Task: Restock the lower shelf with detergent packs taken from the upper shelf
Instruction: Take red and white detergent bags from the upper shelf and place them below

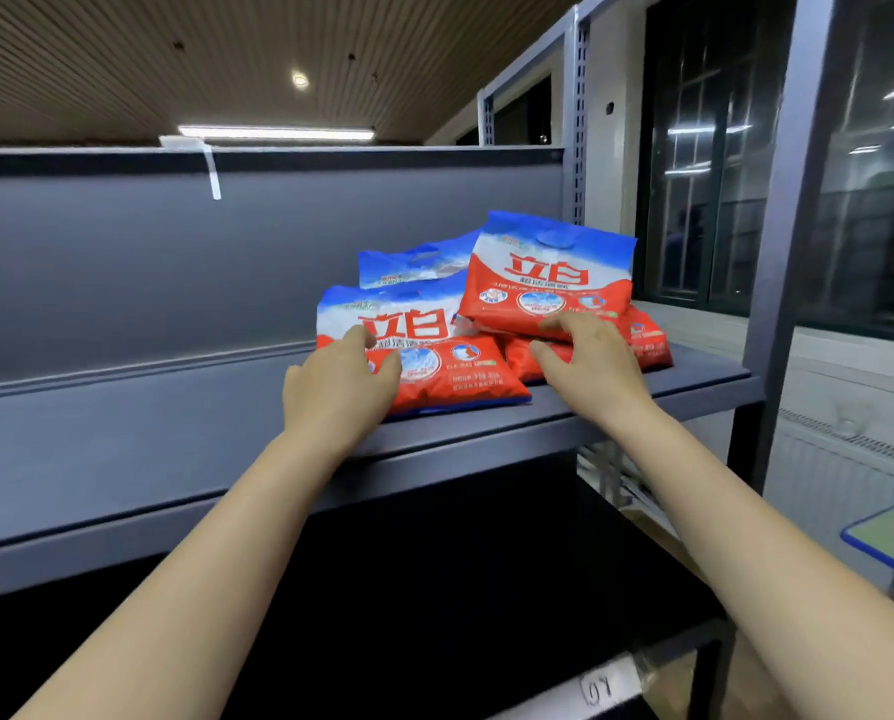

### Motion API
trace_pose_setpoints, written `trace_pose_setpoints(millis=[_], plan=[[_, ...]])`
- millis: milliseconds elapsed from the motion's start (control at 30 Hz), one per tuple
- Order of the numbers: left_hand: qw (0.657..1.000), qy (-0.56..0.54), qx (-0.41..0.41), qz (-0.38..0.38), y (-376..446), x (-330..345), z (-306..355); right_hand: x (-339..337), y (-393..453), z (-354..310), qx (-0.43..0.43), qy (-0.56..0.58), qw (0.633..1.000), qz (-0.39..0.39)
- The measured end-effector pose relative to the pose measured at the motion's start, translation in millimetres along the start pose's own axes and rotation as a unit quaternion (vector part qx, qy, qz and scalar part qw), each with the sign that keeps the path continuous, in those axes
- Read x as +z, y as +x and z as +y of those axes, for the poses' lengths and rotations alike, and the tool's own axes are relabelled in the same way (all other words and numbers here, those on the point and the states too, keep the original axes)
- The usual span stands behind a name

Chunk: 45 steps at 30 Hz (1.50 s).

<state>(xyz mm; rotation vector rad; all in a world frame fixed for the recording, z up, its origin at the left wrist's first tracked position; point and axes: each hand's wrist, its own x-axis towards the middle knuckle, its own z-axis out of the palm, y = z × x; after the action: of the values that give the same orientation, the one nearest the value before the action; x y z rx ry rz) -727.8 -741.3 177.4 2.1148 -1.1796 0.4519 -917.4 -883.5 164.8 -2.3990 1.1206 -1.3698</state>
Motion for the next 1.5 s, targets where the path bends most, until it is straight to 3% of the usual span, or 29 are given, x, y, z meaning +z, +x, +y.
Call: trace_pose_setpoints(millis=[233,567,867,1133,1500], plan=[[0.998,-0.029,-0.051,0.020,-67,-43,-36,9,-69,-34,-0.041,0.140,0.989,-0.018],[0.992,-0.024,-0.108,0.068,-172,-92,-113,33,-153,-79,-0.120,0.177,0.968,-0.131],[0.974,0.021,-0.216,0.057,-246,-134,-209,75,-200,-145,-0.191,0.132,0.913,-0.336],[0.953,0.076,-0.292,0.026,-303,-207,-313,136,-249,-257,-0.238,0.112,0.848,-0.459],[0.920,0.158,-0.359,-0.024,-366,-329,-455,210,-331,-448,-0.298,0.137,0.810,-0.486]])
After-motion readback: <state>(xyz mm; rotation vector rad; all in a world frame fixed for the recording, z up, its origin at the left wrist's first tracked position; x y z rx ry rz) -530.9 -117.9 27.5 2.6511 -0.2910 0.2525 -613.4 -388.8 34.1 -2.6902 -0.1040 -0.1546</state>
